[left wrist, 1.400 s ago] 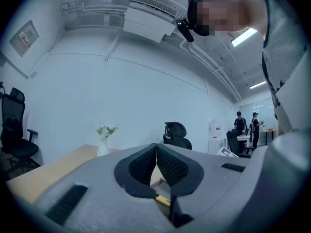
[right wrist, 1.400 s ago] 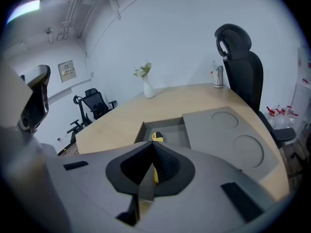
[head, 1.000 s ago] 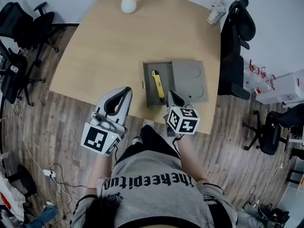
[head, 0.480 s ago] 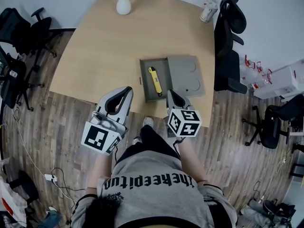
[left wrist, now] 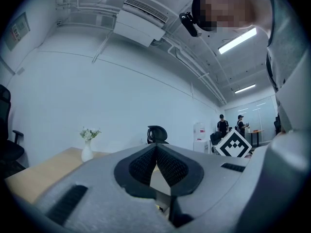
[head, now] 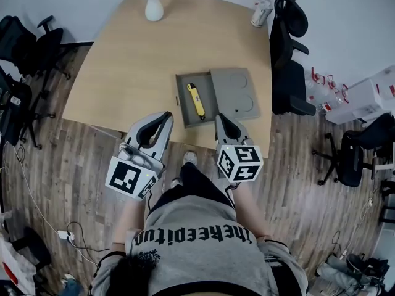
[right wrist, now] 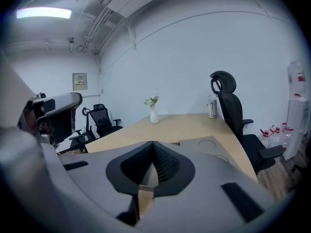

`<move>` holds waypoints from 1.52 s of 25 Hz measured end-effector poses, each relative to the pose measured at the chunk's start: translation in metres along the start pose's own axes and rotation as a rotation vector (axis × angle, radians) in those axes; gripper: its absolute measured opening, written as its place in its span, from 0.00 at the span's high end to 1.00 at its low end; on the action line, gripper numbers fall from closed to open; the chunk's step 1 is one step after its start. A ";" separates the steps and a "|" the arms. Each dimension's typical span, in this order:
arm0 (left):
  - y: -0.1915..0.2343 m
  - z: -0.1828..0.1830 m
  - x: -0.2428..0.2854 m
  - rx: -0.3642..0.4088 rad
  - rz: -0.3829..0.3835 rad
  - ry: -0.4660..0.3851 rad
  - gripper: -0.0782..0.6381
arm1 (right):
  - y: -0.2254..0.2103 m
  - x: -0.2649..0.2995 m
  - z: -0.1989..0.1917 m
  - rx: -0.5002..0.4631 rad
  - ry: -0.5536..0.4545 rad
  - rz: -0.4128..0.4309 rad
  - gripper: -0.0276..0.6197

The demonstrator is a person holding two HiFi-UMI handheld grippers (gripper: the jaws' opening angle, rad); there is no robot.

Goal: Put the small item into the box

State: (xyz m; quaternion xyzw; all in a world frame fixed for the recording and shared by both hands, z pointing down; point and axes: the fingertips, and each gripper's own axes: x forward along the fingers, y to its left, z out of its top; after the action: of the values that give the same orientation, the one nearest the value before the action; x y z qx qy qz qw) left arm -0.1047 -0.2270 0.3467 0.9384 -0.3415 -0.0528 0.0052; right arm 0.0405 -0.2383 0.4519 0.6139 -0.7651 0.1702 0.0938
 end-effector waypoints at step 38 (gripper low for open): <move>-0.052 0.016 -0.022 0.013 0.020 -0.036 0.87 | 0.022 -0.085 0.034 -0.090 -0.185 0.103 0.95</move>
State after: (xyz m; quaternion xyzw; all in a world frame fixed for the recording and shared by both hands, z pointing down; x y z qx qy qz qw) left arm -0.0903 -0.1726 0.3308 0.9338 -0.3513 -0.0676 -0.0064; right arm 0.0408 -0.1701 0.3872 0.5820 -0.8079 0.0831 0.0413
